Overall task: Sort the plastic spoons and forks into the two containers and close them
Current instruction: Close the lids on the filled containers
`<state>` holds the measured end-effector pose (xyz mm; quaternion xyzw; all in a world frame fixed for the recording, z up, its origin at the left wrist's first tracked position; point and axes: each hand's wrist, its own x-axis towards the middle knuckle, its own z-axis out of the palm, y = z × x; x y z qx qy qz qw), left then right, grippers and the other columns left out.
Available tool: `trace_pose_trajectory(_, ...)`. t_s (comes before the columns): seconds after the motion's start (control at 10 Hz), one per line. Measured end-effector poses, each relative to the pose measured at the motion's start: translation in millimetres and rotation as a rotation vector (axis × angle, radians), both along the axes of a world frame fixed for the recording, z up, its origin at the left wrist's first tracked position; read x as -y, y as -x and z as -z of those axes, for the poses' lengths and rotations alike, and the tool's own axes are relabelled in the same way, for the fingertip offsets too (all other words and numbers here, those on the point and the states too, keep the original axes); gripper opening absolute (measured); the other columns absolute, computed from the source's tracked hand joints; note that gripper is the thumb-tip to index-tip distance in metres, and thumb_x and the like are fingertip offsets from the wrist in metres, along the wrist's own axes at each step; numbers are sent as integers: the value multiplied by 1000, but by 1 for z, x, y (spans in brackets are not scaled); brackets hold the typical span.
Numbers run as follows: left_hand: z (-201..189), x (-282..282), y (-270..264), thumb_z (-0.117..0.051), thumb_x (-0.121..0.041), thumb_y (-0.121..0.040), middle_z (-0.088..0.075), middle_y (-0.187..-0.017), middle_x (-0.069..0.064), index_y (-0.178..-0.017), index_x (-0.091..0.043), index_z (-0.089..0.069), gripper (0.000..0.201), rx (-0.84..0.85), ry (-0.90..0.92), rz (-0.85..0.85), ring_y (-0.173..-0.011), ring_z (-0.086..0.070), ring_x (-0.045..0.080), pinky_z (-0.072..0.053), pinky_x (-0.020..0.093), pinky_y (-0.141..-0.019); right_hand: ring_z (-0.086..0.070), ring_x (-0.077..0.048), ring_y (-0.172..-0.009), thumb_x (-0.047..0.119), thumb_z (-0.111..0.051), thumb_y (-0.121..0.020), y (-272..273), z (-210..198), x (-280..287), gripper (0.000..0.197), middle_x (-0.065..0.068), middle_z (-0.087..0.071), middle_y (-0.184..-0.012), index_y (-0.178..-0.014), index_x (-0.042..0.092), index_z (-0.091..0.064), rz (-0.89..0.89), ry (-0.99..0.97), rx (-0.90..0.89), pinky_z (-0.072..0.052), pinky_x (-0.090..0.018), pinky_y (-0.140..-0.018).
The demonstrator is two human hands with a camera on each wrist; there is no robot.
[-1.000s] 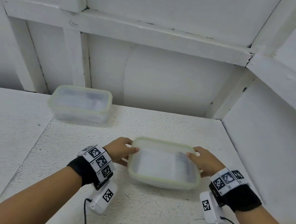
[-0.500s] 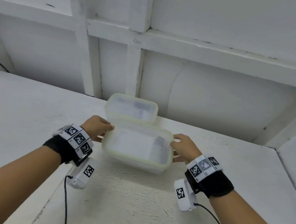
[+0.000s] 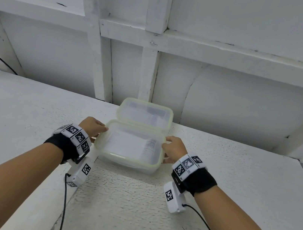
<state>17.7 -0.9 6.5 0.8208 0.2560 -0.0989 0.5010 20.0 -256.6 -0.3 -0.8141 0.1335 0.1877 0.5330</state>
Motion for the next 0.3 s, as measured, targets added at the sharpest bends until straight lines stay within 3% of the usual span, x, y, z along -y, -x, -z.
trace_pose_trajectory(0.2,7,-3,-3,-60,-11,-90,-62,-114,20,-116,3,-61,30,2,26,11,-94,-58,30,-49,38,-80,-60,-36,-105,4,-45,-91,0,0,1,41,-13,-55,-128,-132,11,-48,-16,21,-14,-58,-46,-73)
trace_pose_trajectory(0.3,3,-2,-2,-59,-12,-91,-62,-116,20,-118,4,-59,31,6,24,18,-97,-58,30,-50,39,-83,-57,-33,-110,11,-45,-93,3,-5,3,43,-12,-51,-133,-136,13,-43,-62,60,-10,-54,-45,-85)
